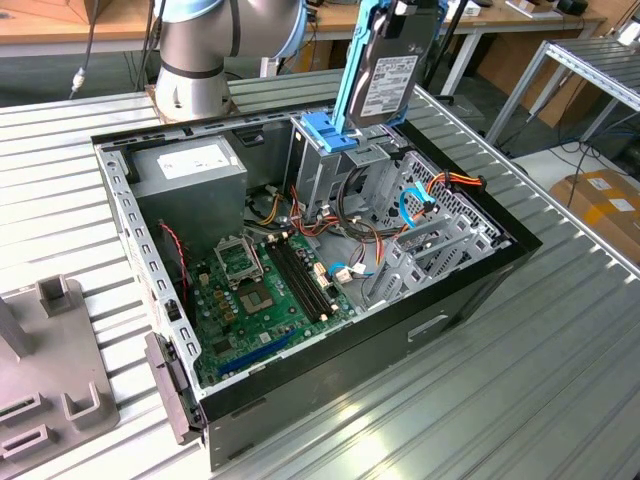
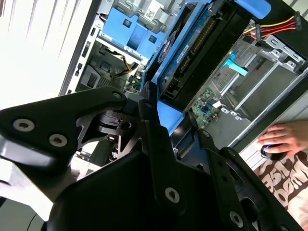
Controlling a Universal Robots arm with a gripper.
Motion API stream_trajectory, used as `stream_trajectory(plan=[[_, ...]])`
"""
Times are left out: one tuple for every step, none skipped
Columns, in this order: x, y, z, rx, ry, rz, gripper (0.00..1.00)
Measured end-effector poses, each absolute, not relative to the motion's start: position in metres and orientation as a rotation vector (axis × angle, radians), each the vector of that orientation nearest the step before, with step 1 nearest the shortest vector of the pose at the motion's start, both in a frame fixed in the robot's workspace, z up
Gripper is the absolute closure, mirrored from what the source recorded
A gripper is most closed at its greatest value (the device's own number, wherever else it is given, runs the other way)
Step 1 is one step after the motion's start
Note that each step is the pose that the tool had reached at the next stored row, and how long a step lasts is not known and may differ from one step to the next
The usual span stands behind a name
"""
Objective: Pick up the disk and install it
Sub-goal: 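Pick up the disk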
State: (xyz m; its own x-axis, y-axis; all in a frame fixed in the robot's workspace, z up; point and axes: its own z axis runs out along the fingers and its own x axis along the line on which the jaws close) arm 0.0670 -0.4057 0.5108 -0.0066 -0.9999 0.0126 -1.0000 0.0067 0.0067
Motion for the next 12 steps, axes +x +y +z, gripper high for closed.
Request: stream_trajectory(plan=[[0.067,-0.407,0.511,2.204,-2.219,0.006,0.64],[0.067,-0.408,0.511,2.204,-2.219,0.006,0.64],[0.067,-0.411,0.511,2.204,-2.219,0.006,0.64],[0.067,-0.415,0.511,2.204,-2.219,0.006,0.64],[0.067,-0.417,0.511,2.204,-2.219,0.006,0.64],[0.067,-0.420,0.511,2.204,-2.219,0.006,0.64],[0.067,-0.422,0.511,2.204,-2.219,0.006,0.64],[0.067,-0.425,0.511,2.204,-2.219,0.006,0.64],[0.067,-0.426,0.511,2.204,-2.219,0.006,0.64],[0.067,-0.429,0.511,2.204,-2.219,0.006,0.64],[0.067,-0.430,0.511,2.204,-2.219,0.006,0.64],[0.067,-0.435,0.511,2.204,-2.219,0.006,0.64]])
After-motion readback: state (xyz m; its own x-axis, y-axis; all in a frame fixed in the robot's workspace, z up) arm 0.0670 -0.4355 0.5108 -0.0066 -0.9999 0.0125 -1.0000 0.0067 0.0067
